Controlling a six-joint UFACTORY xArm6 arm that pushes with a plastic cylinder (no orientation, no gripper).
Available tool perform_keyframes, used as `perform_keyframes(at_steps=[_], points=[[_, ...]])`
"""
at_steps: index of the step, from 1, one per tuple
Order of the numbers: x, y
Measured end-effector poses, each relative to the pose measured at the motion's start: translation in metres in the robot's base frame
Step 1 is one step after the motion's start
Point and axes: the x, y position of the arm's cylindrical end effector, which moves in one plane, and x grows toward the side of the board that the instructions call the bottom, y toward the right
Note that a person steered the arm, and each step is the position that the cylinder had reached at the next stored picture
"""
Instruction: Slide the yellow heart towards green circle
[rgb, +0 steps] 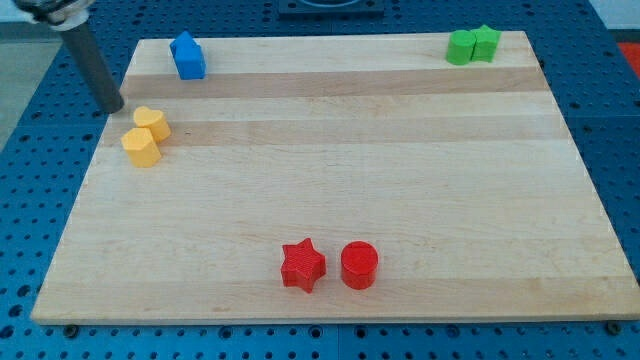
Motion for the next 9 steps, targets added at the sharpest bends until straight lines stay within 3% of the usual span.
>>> perform_keyframes(at_steps=[2,3,9], points=[[0.046,0.009],[0.048,0.03],[-0.015,0.162]])
